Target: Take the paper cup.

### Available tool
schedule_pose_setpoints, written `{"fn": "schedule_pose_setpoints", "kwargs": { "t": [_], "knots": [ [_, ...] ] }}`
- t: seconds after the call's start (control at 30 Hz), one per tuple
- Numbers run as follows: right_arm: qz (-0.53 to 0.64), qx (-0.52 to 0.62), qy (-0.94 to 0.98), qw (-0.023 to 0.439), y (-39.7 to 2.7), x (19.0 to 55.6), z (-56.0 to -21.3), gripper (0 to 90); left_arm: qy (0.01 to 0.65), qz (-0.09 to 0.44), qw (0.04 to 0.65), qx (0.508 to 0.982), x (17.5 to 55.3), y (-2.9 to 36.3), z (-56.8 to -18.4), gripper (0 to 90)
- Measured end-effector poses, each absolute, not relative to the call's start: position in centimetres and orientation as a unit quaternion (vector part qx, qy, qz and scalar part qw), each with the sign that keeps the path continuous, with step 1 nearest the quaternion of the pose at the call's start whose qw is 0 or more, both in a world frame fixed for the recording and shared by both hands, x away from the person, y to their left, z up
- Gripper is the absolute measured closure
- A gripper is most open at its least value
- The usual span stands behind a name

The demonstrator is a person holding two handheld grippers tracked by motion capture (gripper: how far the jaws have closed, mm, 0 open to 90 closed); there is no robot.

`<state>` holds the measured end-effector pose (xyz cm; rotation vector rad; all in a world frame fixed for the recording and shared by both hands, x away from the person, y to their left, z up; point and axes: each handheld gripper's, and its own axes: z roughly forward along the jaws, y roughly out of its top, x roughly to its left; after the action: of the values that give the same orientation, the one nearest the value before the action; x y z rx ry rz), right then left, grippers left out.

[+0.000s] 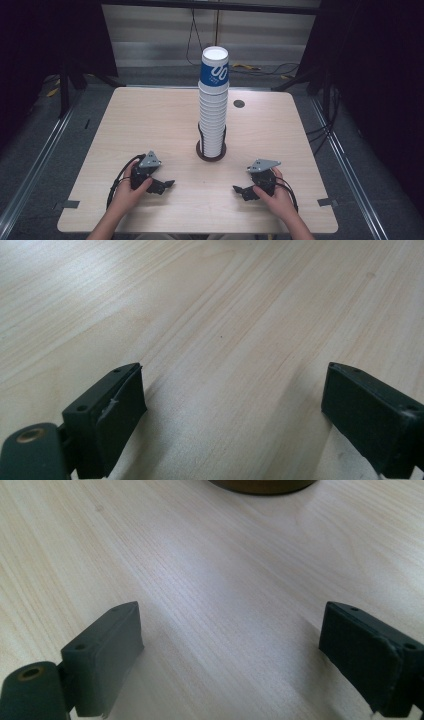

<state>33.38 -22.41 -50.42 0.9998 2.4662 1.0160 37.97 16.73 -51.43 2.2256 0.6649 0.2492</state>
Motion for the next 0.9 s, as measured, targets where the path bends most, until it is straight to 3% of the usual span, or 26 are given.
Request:
{"fn": "schedule_pose_setpoints", "kwargs": {
  "t": [0.5, 0.6, 0.8, 0.9],
  "knots": [
    [0.353, 0.346, 0.857, 0.145, -22.4, 33.4, -50.4, 9.2, 0.268, 0.074, 0.400, 0.873, 38.0, 17.1, -51.2, 9.8],
    [0.353, 0.351, 0.855, 0.146, -22.4, 33.4, -50.4, 9.4, 0.305, 0.042, 0.395, 0.865, 38.2, 17.5, -50.4, 19.3],
    [0.347, 0.354, 0.863, 0.095, -22.0, 34.1, -49.4, 12.8, 0.319, 0.037, 0.431, 0.844, 39.2, 18.3, -47.8, 15.9],
    [0.345, 0.350, 0.865, 0.106, -21.8, 34.5, -48.8, 12.9, 0.314, 0.031, 0.441, 0.841, 39.9, 18.1, -46.2, 15.9]
  ]
}}
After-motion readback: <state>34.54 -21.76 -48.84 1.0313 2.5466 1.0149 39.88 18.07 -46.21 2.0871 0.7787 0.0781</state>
